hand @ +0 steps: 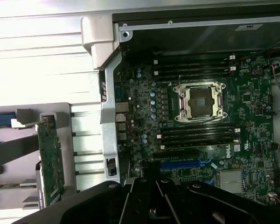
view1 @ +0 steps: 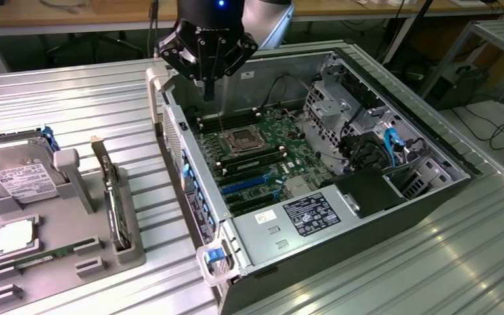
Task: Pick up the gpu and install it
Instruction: 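Reach for the gpu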
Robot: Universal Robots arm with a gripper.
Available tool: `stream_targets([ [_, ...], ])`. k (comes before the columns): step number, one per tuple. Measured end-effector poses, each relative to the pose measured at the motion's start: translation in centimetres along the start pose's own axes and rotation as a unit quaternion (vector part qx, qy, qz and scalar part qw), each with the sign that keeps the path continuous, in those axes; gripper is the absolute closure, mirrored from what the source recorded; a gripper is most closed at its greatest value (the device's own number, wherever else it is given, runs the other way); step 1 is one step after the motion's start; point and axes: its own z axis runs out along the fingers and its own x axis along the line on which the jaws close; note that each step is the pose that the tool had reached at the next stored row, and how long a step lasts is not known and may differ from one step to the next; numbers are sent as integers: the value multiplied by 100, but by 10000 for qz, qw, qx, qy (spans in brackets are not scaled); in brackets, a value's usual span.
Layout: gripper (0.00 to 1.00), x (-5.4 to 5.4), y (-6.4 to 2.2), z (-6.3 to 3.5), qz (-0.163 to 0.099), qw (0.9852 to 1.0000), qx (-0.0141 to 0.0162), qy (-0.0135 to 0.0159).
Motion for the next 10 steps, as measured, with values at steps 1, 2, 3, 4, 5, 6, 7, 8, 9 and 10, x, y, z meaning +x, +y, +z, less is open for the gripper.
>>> stream_targets([
  [1, 89, 8, -1, 0, 0, 10000, 0, 0],
  [2, 89, 17, -2, 0, 0, 10000, 0, 0],
  [3, 89, 26, -3, 0, 0, 10000, 0, 0],
  [4, 89, 36, -4, 0, 0, 10000, -1, 0],
  [5, 89, 43, -5, -1, 0, 10000, 0, 0],
  [6, 89, 58, -7, -1, 0, 10000, 0, 0],
  [7, 89, 72, -9, -2, 0, 10000, 0, 0],
  [8, 89, 83, -10, -2, 0, 10000, 0, 0],
  [9, 89, 91, -11, -2, 0, 10000, 0, -1],
  [10, 89, 98, -12, -2, 0, 10000, 0, 0],
])
